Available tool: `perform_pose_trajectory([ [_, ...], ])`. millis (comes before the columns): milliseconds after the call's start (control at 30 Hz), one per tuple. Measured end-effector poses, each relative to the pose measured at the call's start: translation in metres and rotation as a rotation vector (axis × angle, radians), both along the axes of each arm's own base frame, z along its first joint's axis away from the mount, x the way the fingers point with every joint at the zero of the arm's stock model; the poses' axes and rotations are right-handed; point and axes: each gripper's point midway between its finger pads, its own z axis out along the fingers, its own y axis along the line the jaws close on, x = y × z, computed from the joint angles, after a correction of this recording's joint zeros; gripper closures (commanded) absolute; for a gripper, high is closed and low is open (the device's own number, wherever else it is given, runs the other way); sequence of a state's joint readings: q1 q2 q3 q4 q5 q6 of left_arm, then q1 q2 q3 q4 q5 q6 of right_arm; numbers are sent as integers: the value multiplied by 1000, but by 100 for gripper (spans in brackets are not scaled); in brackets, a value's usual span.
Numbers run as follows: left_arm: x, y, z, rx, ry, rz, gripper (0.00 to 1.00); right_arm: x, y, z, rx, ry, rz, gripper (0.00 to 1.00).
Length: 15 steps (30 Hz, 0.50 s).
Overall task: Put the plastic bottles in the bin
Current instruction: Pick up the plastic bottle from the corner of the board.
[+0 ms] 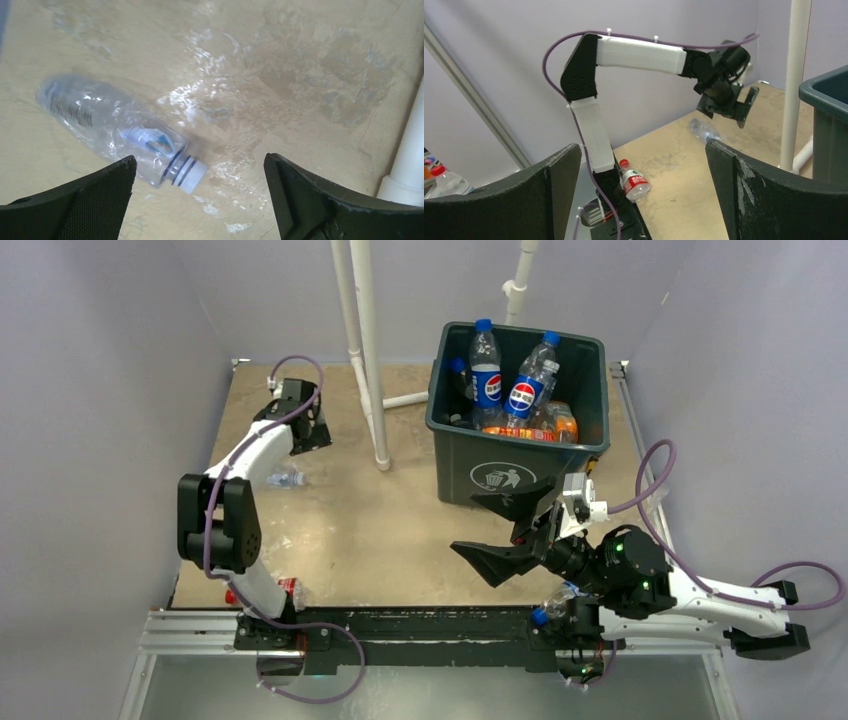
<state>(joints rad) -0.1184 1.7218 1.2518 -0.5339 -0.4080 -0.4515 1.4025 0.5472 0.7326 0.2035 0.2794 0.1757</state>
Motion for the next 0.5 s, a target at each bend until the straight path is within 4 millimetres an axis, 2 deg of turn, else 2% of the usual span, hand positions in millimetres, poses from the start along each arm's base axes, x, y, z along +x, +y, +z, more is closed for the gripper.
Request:
perform_pose_trajectory([
  [100, -1, 11, 23, 5, -27, 19, 1, 0, 0, 1, 2, 1, -2, 1],
  [167, -1, 17, 30, 9, -36, 29, 1, 0, -1, 2, 7, 0, -2, 1],
  [300, -12, 25, 29, 3, -30, 62, 1, 0, -1, 5, 20, -2, -2, 1],
  [367, -23, 30, 26, -12, -28, 97, 1, 0, -1, 5, 22, -2, -2, 1],
  [433, -35, 41, 24, -37, -34, 154, 1, 0, -1, 5, 22, -2, -1, 1],
  [500, -46, 61, 25, -65, -49, 247, 1, 0, -1, 5, 23, -2, -1, 1],
])
